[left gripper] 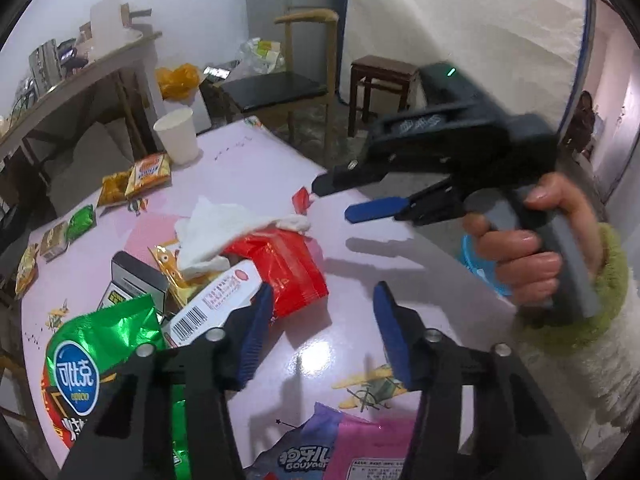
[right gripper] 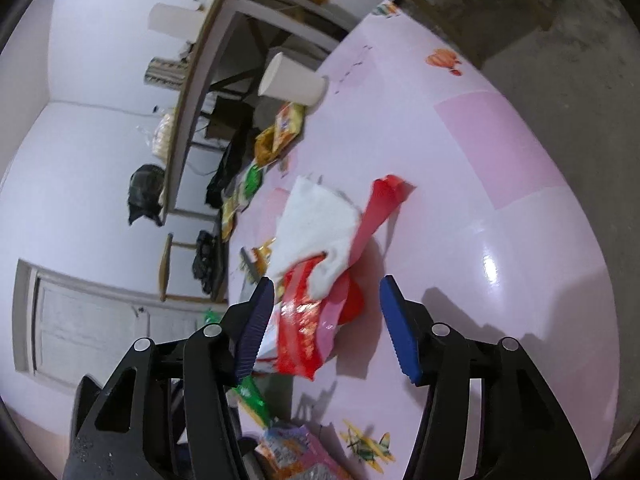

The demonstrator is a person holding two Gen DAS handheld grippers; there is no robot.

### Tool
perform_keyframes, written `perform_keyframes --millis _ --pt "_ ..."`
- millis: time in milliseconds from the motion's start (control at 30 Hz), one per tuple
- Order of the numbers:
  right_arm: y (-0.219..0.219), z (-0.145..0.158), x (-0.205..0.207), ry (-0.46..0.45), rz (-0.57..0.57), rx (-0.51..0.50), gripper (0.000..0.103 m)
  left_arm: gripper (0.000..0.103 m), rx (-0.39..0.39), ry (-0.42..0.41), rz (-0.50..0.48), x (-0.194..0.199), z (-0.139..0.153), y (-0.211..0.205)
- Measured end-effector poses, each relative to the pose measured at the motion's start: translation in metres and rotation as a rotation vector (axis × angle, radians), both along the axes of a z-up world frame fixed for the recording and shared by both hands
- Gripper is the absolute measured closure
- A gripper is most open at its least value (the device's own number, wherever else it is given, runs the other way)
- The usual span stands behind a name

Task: Collect trash
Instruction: 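Grasp the red wrapper with the left tool while the right tool grasps the tissue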

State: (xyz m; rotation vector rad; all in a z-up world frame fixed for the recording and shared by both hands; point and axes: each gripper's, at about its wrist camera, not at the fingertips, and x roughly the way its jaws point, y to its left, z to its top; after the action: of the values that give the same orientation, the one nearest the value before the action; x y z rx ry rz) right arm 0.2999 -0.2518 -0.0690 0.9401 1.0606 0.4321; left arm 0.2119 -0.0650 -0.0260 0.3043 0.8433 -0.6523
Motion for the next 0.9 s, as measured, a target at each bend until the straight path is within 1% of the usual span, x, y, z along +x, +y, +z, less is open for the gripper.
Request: perform_keyframes --millis 67,200,267,333,433,467,600,633,667,800,833,900 --pt "0.004 0.001 0.004 -0.001 0.027 0.001 0.055 0.064 0.023 0.022 0.030 0.007 -0.008 -0.003" --pt "0.011 0.001 0.010 0.008 0.067 -0.004 0.062 0.066 0.031 0.082 0.062 0.017 -0.019 -0.005" --pt "0.016 0.000 0.014 0.018 0.086 -0.009 0.063 0.067 0.028 0.114 0.090 0.023 -0.024 -0.005" --pt "0.022 -0.001 0.019 0.024 0.104 -0.020 0.065 0.067 0.022 0.132 0.112 0.027 -0.027 -0.004" --pt "0.026 -0.003 0.024 0.033 0.111 -0.030 0.069 0.068 0.014 0.151 0.147 0.030 -0.030 -0.002" --pt "0.026 -0.004 0.025 0.038 0.112 -0.030 0.072 0.072 0.009 0.162 0.156 0.031 -0.031 -0.001" --pt "0.028 -0.007 0.029 0.053 0.113 -0.031 0.081 0.084 -0.014 0.216 0.197 0.036 -0.035 0.003" --pt "0.028 -0.008 0.029 0.056 0.112 -0.030 0.083 0.088 -0.021 0.226 0.203 0.037 -0.036 0.004" --pt "0.028 -0.008 0.030 0.058 0.110 -0.030 0.086 0.090 -0.027 0.235 0.207 0.037 -0.037 0.005" --pt "0.026 -0.011 0.030 0.074 0.106 -0.015 0.087 0.091 -0.051 0.264 0.201 0.036 -0.039 0.005" --pt "0.026 -0.011 0.030 0.075 0.106 -0.014 0.087 0.091 -0.081 0.283 0.190 0.035 -0.038 0.006" --pt "0.026 -0.010 0.029 0.073 0.108 -0.015 0.086 0.089 -0.114 0.292 0.176 0.033 -0.036 0.007"
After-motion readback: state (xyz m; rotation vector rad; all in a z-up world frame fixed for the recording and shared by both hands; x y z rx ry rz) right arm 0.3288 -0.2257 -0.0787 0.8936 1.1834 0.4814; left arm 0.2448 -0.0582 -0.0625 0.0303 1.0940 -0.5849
